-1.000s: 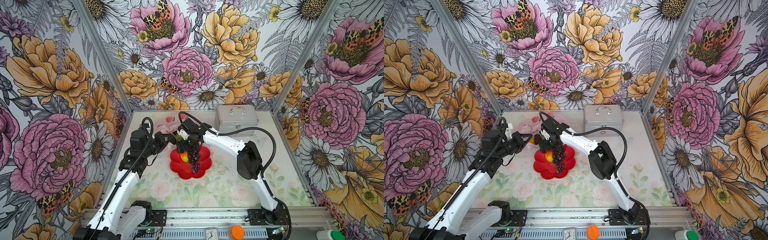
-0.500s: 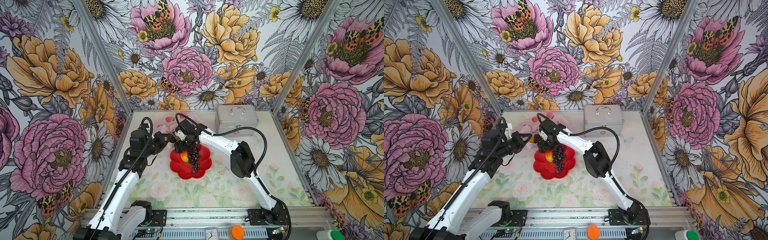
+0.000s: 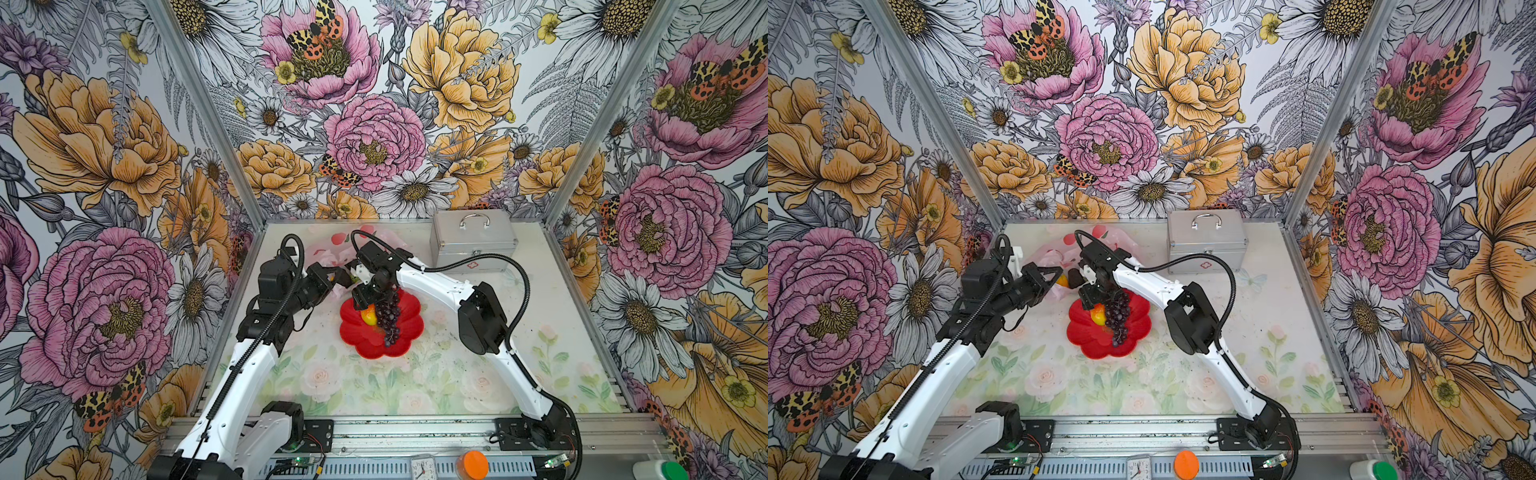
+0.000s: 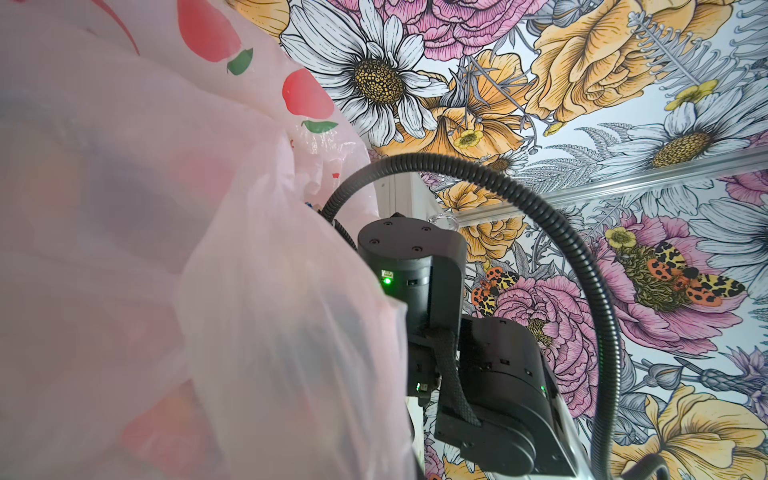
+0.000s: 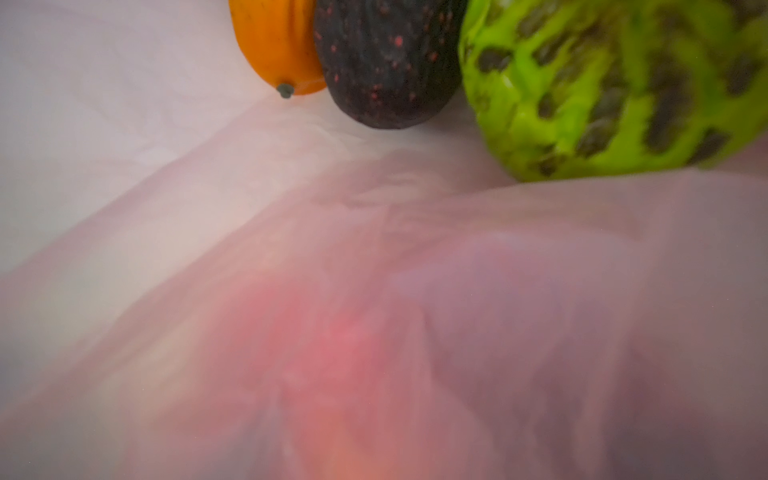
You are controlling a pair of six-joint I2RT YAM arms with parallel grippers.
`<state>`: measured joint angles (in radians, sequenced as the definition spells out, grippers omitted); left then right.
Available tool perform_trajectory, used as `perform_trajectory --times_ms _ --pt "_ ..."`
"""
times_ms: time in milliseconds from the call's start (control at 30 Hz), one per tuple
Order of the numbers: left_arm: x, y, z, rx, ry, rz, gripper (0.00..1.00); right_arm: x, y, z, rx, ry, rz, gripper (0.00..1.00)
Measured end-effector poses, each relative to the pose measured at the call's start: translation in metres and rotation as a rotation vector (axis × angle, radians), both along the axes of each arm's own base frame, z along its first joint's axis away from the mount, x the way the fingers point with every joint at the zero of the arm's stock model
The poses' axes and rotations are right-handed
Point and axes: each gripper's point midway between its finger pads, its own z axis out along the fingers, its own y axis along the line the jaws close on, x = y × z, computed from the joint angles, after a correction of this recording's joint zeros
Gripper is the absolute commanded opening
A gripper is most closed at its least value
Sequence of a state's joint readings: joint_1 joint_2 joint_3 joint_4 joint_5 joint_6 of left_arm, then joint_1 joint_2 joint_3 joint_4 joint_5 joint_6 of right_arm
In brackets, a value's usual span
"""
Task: Place the fruits into the plastic bag
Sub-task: 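Lower the right gripper onto the red-yellow mango and close on it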
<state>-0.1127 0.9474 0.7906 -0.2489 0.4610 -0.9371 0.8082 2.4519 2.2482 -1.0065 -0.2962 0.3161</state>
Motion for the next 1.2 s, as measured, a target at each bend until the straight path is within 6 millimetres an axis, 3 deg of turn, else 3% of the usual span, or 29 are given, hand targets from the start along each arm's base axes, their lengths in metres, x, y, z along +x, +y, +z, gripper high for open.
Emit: perform_trajectory --times_ms 600,867,1200 --pt "-0.002 0.000 0.000 -0.007 -0.002 0.002 0.00 -0.035 0.002 -0.026 -0.052 0.053 0.067 0.72" --pt "-0.004 0.000 0.001 -0.022 0.001 0.008 0.00 -0.041 0.001 -0.030 -0.065 0.053 0.079 0.57" --pt "-0.008 0.002 0.001 -0.029 -0.003 0.013 0.00 -0.043 -0.002 -0.028 -0.069 0.058 0.077 0.49"
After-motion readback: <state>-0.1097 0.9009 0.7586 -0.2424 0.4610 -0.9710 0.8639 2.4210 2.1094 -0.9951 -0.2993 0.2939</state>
